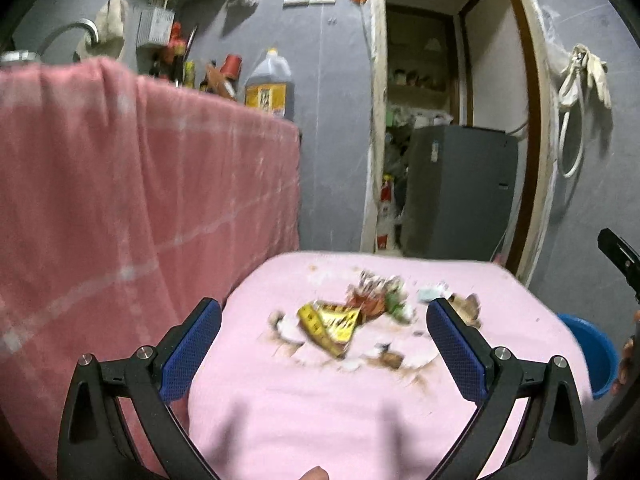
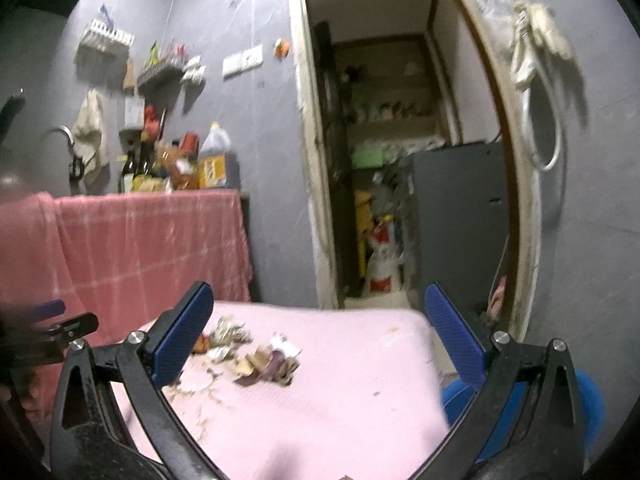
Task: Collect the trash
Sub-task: 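Return both tools to the table toward the yellow wrapper and paper scraps, then grasp the yellow wrapper with the left tool while the right tool grasps a brown paper scrap, then carry the yellow wrapper and paper scrap over the blue basin and release both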
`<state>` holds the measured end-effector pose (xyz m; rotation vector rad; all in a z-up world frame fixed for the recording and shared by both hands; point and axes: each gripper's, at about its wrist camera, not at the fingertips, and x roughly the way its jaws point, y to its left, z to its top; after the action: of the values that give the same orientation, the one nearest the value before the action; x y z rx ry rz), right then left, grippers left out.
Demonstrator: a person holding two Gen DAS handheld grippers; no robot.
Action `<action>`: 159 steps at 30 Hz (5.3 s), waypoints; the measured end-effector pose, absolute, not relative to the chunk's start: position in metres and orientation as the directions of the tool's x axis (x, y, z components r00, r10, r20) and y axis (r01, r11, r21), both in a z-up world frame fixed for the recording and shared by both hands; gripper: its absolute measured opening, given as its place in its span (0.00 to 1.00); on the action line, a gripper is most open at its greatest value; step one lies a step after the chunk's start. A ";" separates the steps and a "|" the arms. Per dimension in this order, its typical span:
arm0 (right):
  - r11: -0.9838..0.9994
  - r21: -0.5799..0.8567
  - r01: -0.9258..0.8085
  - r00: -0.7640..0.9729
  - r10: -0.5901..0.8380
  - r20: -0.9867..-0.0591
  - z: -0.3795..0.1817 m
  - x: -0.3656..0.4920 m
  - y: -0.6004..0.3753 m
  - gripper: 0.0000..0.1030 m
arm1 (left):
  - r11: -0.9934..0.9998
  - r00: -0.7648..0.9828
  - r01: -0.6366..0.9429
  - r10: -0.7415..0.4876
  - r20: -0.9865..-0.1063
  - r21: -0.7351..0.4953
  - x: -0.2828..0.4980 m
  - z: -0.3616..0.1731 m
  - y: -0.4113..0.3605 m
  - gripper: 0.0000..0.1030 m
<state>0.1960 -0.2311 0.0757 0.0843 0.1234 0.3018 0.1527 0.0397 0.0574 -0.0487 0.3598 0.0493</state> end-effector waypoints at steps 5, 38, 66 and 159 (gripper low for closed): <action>0.938 0.086 -0.336 0.914 0.347 -0.213 0.064 0.218 -0.211 1.00 | 0.996 0.896 -0.089 0.068 -0.440 -0.026 0.168 0.043 0.052 0.98; 0.843 0.094 -0.530 0.648 0.474 -0.596 0.009 0.305 -0.139 0.38 | 0.983 0.694 0.007 -0.137 -0.707 -0.183 0.271 0.014 0.072 0.51; 0.831 0.166 -0.531 0.559 0.491 -0.668 -0.002 0.319 -0.141 0.22 | 0.976 0.660 0.067 -0.200 -0.724 -0.209 0.253 0.012 0.059 0.24; 0.957 0.199 -0.213 0.966 0.237 -0.106 0.090 0.200 -0.345 0.14 | 0.907 0.835 0.378 -0.420 -0.355 -0.184 0.218 0.098 -0.147 0.14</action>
<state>0.2001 -0.3453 0.0897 0.1873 0.1296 0.2291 0.2175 -0.1468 0.0981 -0.1075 0.3996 -0.4236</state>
